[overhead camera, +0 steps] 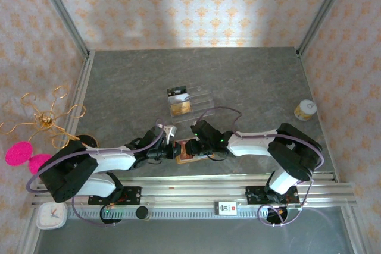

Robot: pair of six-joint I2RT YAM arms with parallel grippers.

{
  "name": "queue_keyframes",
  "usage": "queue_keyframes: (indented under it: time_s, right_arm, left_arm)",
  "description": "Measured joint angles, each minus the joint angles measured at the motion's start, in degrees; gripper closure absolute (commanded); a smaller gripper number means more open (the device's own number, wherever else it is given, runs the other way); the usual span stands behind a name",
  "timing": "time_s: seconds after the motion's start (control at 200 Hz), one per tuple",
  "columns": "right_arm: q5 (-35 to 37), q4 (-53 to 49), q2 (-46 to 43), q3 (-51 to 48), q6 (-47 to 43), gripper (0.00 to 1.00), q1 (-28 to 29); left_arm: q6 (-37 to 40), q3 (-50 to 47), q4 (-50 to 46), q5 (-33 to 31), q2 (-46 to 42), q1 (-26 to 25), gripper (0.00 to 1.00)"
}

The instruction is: Take the credit cards out of the card holder

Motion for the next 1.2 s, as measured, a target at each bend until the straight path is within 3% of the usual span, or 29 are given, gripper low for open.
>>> queue_keyframes:
  time_s: [0.355,0.636,0.956,1.071,1.196]
  right_arm:
    - [4.87,-2.71,-1.01,0.00,0.13,0.73,0.09]
    - [2.40,-2.99,-1.60,-0.02,-0.72,0.75,-0.37]
    - [-1.92,-1.49,-1.42,-0.79,0.17,0.90,-2.12]
    - [-2.45,-1.25,-0.72,-0.81,0.59,1.00,-2.60]
    - [-2.40,-0.57,-0.70,-1.38,1.73,1.00,-2.82]
  left_arm:
    - [0.50,-0.04,0.55,0.74,0.52,0.66,1.00]
    - [1.01,-0.04,1.90,1.27,1.62,0.76,1.00]
    - [1.49,-0.31,3.06,1.77,2.12,1.03,1.00]
    - [1.62,-0.31,3.19,2.05,2.12,1.03,1.00]
    - [1.62,-0.31,3.21,2.12,2.05,1.03,1.00]
